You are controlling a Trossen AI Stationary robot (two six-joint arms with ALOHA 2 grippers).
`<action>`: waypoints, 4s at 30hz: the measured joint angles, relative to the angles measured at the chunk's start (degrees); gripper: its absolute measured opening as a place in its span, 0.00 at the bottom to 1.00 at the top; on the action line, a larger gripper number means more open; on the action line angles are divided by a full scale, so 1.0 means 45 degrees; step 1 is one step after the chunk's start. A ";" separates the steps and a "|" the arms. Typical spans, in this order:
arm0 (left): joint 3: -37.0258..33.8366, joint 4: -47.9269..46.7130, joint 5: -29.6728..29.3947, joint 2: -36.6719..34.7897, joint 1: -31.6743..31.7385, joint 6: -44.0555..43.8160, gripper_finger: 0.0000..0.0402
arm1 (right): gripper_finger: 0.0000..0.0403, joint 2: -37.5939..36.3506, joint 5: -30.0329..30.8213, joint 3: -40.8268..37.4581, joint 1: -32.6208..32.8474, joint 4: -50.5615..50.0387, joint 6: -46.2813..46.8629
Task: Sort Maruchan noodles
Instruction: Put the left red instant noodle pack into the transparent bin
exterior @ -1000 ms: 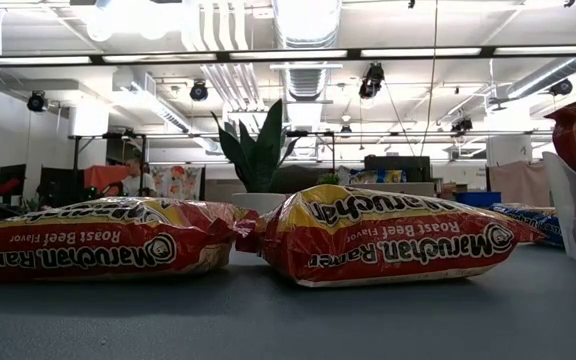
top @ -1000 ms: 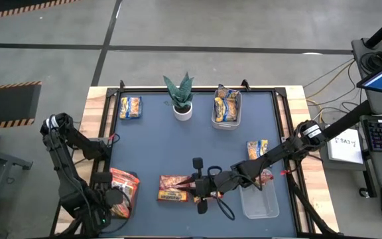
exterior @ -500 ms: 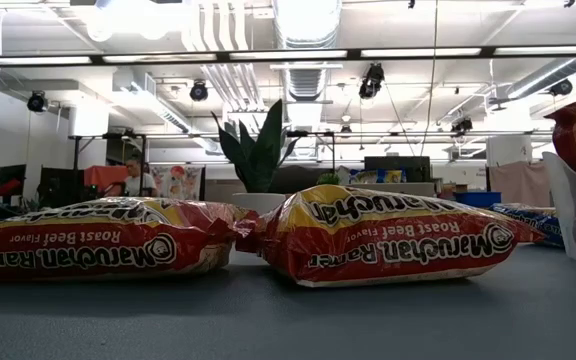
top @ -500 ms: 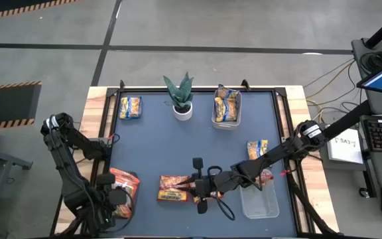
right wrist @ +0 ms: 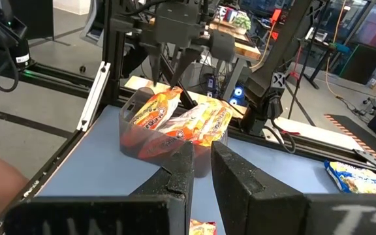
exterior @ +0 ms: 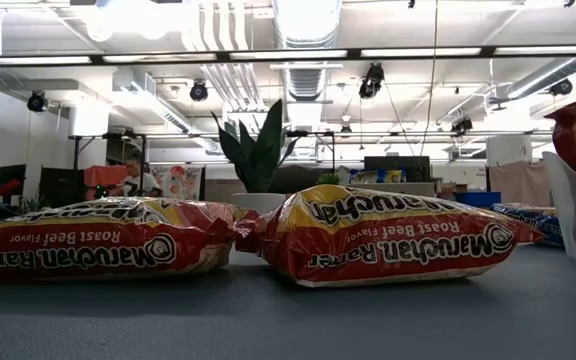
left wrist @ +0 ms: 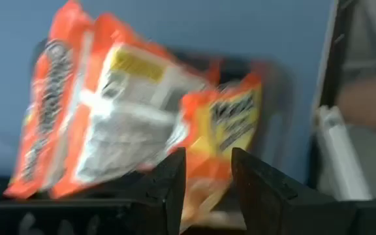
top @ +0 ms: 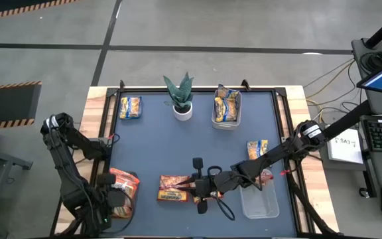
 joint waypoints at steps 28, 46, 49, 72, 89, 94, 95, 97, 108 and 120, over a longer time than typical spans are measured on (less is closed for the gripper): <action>-0.0262 0.1140 -0.8451 -0.0884 0.2259 0.5794 0.04 | 0.11 -0.0534 -0.0222 0.0222 -0.0488 -0.4781 0.2443; -0.2130 0.7686 -0.7756 -0.0723 0.2807 0.9371 0.00 | 0.11 -0.1171 -0.4109 0.0415 -0.1125 -0.5350 0.8176; -0.2311 0.8342 -0.7769 -0.0456 0.2897 0.9585 0.00 | 0.11 -0.1171 -0.4498 0.0413 -0.0874 -0.5624 1.0019; -0.2507 0.9823 -0.4275 0.4070 0.5181 0.6723 0.00 | 0.11 0.0682 -0.3306 0.0364 -0.0820 -0.7820 1.1008; -0.2466 0.9599 -0.5743 0.3380 0.5924 0.4892 0.00 | 0.11 0.0602 -0.3299 0.0359 -0.1681 -0.9742 0.9544; -0.2555 0.9529 -0.4702 0.3077 0.5824 0.6205 0.00 | 0.11 0.0513 -0.3298 0.0359 -0.1879 -1.0344 0.9150; -0.2605 0.9537 -0.4684 0.3122 0.5812 0.6339 0.00 | 0.11 0.0446 -0.3273 0.0359 -0.1928 -1.0604 0.9054; -0.2698 0.9716 -0.4672 0.3273 0.5821 0.6431 0.00 | 0.11 0.0328 -0.3045 0.0320 -0.1988 -1.1069 0.8872; -0.2786 1.0796 -0.6717 0.4041 0.6262 0.4686 0.00 | 0.11 -0.0209 -0.2701 -0.0788 -0.2064 -0.9846 0.8665; -0.2581 1.0779 -0.8044 0.3696 0.6482 0.4482 0.00 | 0.11 -0.0993 -0.2993 -0.2861 -0.2352 -0.5366 0.9622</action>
